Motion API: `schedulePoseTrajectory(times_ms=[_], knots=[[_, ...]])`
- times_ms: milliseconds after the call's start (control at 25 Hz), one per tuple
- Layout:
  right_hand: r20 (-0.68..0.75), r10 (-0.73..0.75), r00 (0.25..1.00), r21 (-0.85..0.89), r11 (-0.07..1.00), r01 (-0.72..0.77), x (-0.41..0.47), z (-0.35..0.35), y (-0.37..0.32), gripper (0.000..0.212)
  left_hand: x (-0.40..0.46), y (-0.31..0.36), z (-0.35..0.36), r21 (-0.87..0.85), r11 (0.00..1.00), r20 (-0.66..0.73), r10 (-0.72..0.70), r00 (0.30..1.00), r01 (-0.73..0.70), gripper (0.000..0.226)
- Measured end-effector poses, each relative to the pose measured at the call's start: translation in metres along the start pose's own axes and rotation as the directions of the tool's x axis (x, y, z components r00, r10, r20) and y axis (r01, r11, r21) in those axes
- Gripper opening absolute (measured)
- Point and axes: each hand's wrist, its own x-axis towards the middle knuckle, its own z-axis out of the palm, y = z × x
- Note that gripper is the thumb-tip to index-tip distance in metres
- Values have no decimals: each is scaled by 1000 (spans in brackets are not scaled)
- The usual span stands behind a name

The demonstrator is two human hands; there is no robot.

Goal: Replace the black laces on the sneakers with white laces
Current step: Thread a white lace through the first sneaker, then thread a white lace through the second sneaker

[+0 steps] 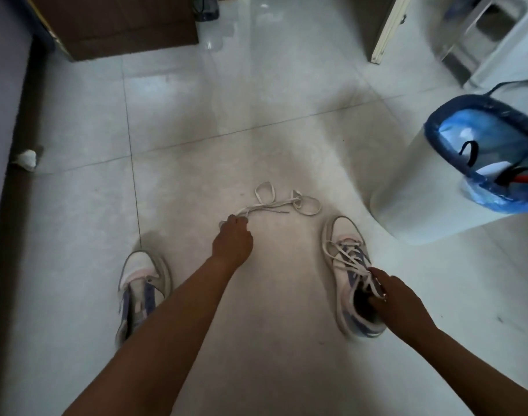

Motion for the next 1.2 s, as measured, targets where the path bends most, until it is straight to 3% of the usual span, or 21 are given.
schedulePoseTrajectory(times_ms=[80, 120, 200, 320, 440, 520, 600, 680, 760, 800, 880, 920, 1000, 1080, 1200], knots=[[10, 11, 1000, 29, 1000, -12, 7, -7, 0, 59, 21, -8, 1, 244, 970, -41, 6, 999, 4, 34], [22, 12, 1000, 35, 999, -13, 10, -9, -2, 62, 31, -9, 2, 278, 961, -54, 10, 998, 5, 36], [83, 10, 997, 65, 998, -15, 12, -14, -9, 75, 48, -6, 4, 249, 969, -45, 14, 999, -2, 38], [161, -29, 987, 119, 993, 9, 6, -25, -21, 91, 64, 2, 4, 257, 966, -41, 48, 998, -36, 25], [26, -63, 998, 177, 983, 57, 8, -33, -32, 80, 64, 0, -1, 35, 999, -29, 9, 1000, -8, 20], [-66, -100, 993, 289, 950, 115, 13, -32, -44, 65, 52, -7, 2, 78, 995, 59, 60, 996, -64, 24], [-71, -158, 985, 294, 940, 172, 14, -28, -57, 55, 33, -14, 10, 209, 974, 121, 63, 991, -88, 26], [-37, -213, 976, 136, 967, 216, 11, -18, -59, 49, 11, -17, 17, 185, 980, 145, 47, 988, -74, 22], [-35, -266, 963, -218, 943, 253, 7, -11, -62, 44, -10, -14, 13, -51, 997, 161, 73, 984, -66, 19], [-28, -312, 950, -384, 881, 278, 6, -11, -66, 46, -19, -9, 3, -176, 981, 159, 111, 981, -82, 17], [35, -439, 898, -432, 803, 410, 7, -15, -87, 54, -33, 4, -27, -359, 923, 187, 215, 959, -137, 10], [84, -513, 854, -343, 790, 508, 7, -21, -104, 59, -42, 15, -48, -409, 895, 225, 290, 930, -180, 12], [153, -574, 804, 107, 819, 564, 0, -36, -147, 59, -59, 35, -92, -467, 849, 283, 408, 868, -247, 19], [137, -601, 788, 497, 730, 470, -12, -49, -185, 29, -68, 43, -132, -452, 845, 255, 429, 867, -285, 19], [51, -588, 807, 604, 662, 444, -29, -80, -211, 6, -86, 38, -190, -486, 849, 192, 336, 922, -208, 17]])
